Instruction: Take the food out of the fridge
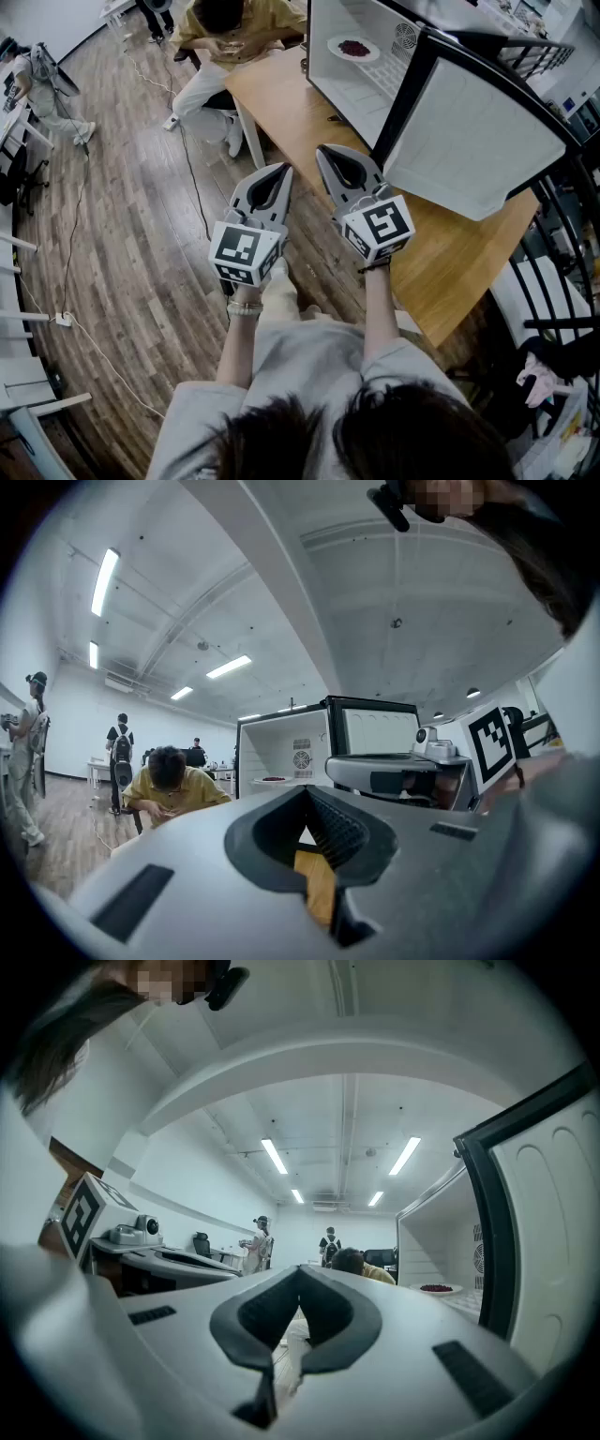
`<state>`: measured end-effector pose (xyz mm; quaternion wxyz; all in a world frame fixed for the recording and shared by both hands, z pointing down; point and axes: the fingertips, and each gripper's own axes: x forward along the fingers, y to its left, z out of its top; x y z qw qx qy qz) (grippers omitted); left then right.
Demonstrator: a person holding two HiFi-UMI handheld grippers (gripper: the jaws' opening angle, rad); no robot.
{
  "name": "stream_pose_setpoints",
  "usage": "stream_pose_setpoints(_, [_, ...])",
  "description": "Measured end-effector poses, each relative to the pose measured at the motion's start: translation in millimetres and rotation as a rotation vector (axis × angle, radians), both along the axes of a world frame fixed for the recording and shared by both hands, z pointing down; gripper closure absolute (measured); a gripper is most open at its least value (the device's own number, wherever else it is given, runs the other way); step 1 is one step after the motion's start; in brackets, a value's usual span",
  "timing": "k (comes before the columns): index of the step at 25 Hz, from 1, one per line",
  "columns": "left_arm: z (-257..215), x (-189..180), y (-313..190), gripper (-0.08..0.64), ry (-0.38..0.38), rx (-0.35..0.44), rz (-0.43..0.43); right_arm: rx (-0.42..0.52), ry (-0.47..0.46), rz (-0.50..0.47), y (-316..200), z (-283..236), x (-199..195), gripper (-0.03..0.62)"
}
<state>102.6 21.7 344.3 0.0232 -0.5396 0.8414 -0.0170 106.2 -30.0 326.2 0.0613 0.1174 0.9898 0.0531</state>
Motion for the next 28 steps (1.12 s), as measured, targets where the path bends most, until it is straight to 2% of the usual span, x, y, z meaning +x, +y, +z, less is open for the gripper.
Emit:
stream_pose_setpoints(7, [1.6,2.7,1.8,0.552,0.009,-0.005,-0.007,-0.003,-0.004,-0.005,-0.2,-2.3,3.3,0.583])
stream_pose_setpoints(17, [-0.5,-8.9,3.8,0.552,0.009,-0.029,-0.026,-0.086,-0.020,-0.002,-4.1,-0.4,-4.1,0.583])
stream_pose_setpoints(22, [4.0,-27.5,7.2,0.552,0.030,-0.022,-0.034,-0.092,0.012,-0.013,-1.4,8.8,-20.3,0.583])
stream_pose_setpoints(28, [10.1,-62.6,3.1,0.552,0.040,-0.032,-0.012,-0.104,0.028,0.028,-14.6,16.2,-53.9,0.583])
